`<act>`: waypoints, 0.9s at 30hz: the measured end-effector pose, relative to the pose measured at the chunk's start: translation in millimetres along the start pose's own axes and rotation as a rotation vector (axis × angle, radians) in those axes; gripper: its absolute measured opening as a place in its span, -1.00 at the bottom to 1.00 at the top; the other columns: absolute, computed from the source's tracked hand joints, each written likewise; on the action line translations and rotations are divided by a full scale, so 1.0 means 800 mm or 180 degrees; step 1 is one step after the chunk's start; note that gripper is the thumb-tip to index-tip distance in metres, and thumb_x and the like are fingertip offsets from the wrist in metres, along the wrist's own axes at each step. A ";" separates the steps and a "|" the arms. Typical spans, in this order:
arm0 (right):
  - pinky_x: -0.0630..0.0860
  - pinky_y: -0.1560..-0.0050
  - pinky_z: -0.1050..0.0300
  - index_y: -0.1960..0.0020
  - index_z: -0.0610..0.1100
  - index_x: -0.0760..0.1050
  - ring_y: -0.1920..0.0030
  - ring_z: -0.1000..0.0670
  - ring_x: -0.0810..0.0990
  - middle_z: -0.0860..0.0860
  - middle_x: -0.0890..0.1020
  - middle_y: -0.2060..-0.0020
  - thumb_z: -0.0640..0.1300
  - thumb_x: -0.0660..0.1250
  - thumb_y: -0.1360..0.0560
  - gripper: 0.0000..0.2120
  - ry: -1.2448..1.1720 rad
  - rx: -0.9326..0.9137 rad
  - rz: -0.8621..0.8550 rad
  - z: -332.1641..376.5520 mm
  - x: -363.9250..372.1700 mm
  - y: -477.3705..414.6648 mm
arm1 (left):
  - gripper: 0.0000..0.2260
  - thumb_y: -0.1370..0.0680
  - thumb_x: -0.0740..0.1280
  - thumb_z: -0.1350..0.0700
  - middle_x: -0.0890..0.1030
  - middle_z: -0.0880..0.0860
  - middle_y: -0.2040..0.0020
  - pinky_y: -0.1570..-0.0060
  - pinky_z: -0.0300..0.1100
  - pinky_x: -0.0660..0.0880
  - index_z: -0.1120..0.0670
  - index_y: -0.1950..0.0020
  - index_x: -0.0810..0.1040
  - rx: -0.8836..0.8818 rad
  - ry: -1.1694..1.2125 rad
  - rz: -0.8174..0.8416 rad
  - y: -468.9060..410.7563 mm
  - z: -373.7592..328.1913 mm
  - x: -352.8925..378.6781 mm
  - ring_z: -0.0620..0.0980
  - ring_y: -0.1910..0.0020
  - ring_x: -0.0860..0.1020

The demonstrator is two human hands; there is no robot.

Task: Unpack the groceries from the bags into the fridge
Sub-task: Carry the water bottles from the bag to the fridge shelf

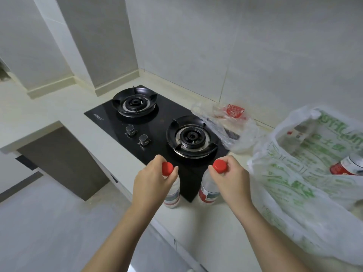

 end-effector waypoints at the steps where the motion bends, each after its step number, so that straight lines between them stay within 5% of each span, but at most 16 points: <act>1: 0.34 0.27 0.41 0.23 0.10 0.41 0.24 0.20 0.54 0.25 0.58 0.32 -0.04 0.50 -0.39 -0.76 0.0006 0.0001 0.0003 -0.002 0.001 0.000 | -0.72 -0.52 0.37 -0.12 0.52 -0.04 0.28 0.30 -0.13 0.45 0.07 0.09 0.43 0.0028 0.0031 -0.0024 0.000 -0.003 0.002 0.02 0.31 0.50; 12: 0.43 0.23 0.20 0.14 0.05 0.42 0.26 0.09 0.54 0.18 0.57 0.32 -0.02 0.49 -0.41 -0.78 0.0100 -0.0245 -0.0121 -0.001 0.000 -0.002 | -0.73 -0.44 0.44 -0.12 0.52 -0.12 0.24 0.30 -0.39 0.30 0.02 0.08 0.49 -0.0115 0.0563 -0.0304 0.014 0.014 0.007 -0.16 0.27 0.48; 16: 0.34 0.22 0.45 0.06 0.02 0.51 0.20 0.24 0.48 0.20 0.48 0.21 0.02 0.50 -0.38 -0.78 -0.0037 -0.0328 -0.0341 -0.010 -0.001 0.009 | -0.71 -0.42 0.48 -0.07 0.44 -0.14 0.16 0.23 -0.41 0.29 0.03 -0.05 0.54 -0.0127 0.0871 -0.0418 0.027 0.025 0.019 -0.15 0.21 0.45; 19: 0.36 0.01 0.46 -0.16 -0.06 0.53 0.00 0.23 0.45 0.14 0.38 0.04 -0.09 0.60 -0.31 -0.54 -0.0427 -0.0153 -0.0284 -0.044 0.010 0.023 | -0.50 -0.37 0.51 -0.03 0.44 -0.03 -0.07 0.04 -0.31 0.40 0.07 -0.25 0.51 -0.0141 0.1292 -0.0414 0.042 0.049 0.039 -0.03 -0.04 0.46; 23: 0.38 -0.31 0.07 -0.40 0.01 0.33 -0.33 0.10 0.37 0.10 0.35 -0.26 -0.04 0.60 -0.23 -0.19 -0.0818 0.0307 0.0196 -0.102 0.045 0.043 | -0.18 -0.29 0.53 -0.15 0.39 0.01 -0.36 -0.24 -0.15 0.43 0.08 -0.45 0.30 -0.0419 0.1636 -0.0075 0.061 0.091 0.090 -0.05 -0.34 0.39; 27: 0.45 -0.31 -0.06 -0.44 -0.02 0.28 -0.32 0.02 0.46 0.06 0.44 -0.31 -0.09 0.64 -0.21 -0.11 -0.1103 0.0540 0.0274 -0.135 0.077 0.052 | -0.10 -0.28 0.55 -0.20 0.35 -0.09 -0.42 -0.32 -0.41 0.31 -0.03 -0.49 0.20 -0.0556 0.1892 0.0145 0.072 0.105 0.136 -0.12 -0.39 0.35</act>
Point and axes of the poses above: each hand's wrist, its own y-axis away from the middle knuckle, its own x-axis out of the palm, z = x × y, the point moved 10 cm from there along -y, towards the middle knuckle
